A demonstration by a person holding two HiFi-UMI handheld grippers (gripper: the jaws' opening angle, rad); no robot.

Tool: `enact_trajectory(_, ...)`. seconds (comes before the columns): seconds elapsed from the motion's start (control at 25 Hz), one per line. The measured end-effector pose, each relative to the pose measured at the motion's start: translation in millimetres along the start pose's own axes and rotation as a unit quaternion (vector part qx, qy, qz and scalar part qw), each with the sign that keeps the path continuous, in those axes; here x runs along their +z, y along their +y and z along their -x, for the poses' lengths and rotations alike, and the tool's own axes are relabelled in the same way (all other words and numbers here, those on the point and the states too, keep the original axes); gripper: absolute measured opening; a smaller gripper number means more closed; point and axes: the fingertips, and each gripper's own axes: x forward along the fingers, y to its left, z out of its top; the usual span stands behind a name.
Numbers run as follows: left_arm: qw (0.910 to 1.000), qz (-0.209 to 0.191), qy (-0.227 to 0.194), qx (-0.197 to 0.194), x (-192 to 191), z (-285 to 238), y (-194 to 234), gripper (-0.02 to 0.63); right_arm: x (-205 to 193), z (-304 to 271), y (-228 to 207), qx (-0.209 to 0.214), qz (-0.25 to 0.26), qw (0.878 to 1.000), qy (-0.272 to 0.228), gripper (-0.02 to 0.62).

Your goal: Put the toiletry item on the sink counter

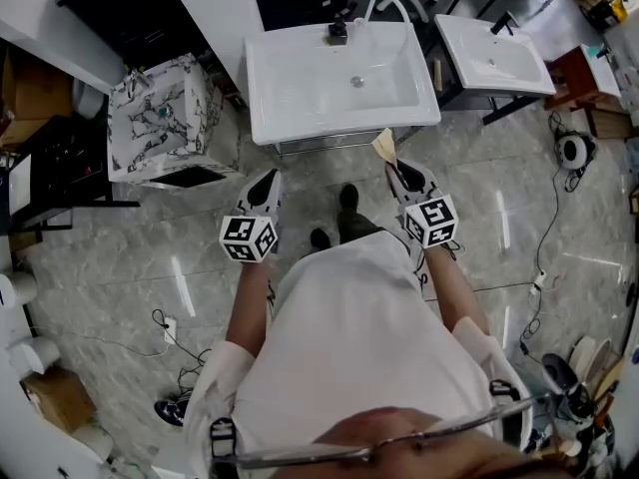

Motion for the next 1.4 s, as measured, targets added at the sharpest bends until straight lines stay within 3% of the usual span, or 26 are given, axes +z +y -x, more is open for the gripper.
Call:
enact_trajectory(0.48,0.9999,-0.005,-0.005,0.008,25,-59,17,0.005,18,-63,-48,0.024,0.004,1.000,0.009,0.049)
enact_trajectory(0.76,0.9996,-0.021,0.004,0.017,43,-115,34,0.005,34,-119,-88,0.051,0.012,0.998,0.020,0.049)
enact_trajectory(1.4,0.9982,-0.013,0.035,0.048,68,-230,37,0.005,50,-213,-183,0.123,0.012,0.991,0.047,0.049)
